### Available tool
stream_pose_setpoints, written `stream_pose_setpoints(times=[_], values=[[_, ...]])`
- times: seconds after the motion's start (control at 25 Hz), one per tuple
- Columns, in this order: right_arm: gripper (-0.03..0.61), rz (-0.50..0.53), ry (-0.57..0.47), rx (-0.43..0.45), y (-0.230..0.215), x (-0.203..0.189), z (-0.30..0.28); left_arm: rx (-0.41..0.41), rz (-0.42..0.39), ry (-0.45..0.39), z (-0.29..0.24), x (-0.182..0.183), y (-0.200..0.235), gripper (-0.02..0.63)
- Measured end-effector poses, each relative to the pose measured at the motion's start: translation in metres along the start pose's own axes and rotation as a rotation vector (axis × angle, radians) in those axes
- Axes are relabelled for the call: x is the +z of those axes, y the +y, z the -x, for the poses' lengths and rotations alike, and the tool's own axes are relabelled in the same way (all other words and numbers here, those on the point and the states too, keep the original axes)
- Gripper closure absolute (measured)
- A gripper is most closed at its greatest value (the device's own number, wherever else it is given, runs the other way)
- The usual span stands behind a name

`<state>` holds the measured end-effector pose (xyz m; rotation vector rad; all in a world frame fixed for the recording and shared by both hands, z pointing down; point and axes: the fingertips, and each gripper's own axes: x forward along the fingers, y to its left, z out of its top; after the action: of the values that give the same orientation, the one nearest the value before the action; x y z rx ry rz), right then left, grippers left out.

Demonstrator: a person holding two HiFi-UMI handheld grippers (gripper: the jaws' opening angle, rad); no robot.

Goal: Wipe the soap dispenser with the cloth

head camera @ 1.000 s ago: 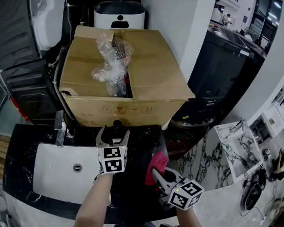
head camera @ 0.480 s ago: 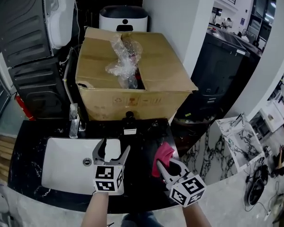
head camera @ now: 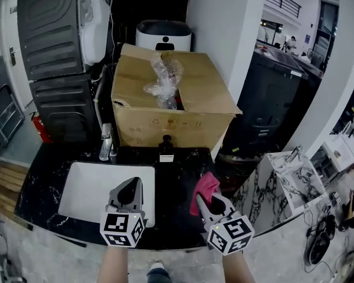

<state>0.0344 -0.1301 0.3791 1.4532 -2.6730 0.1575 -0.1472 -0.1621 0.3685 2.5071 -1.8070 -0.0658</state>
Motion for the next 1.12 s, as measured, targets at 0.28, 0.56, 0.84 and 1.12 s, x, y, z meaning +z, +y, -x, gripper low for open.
stream_pose_setpoints(times=[0.28, 0.56, 0.84, 1.12], values=[[0.528, 0.064, -0.037, 0.004, 0.007, 0.017, 0.065, 0.054, -0.033, -0.044, 0.059, 0.023, -0.045, 0.6], [0.529, 0.129, -0.065, -0.004, 0.019, 0.025, 0.112, 0.093, -0.056, -0.081, 0.108, 0.037, -0.078, 0.6], [0.529, 0.146, -0.117, 0.022, 0.037, 0.042, 0.135, 0.117, -0.086, -0.137, 0.141, 0.062, -0.09, 0.6], [0.529, 0.175, -0.157, 0.019, 0.046, 0.053, 0.139, 0.125, -0.083, -0.152, 0.154, 0.065, -0.089, 0.6]])
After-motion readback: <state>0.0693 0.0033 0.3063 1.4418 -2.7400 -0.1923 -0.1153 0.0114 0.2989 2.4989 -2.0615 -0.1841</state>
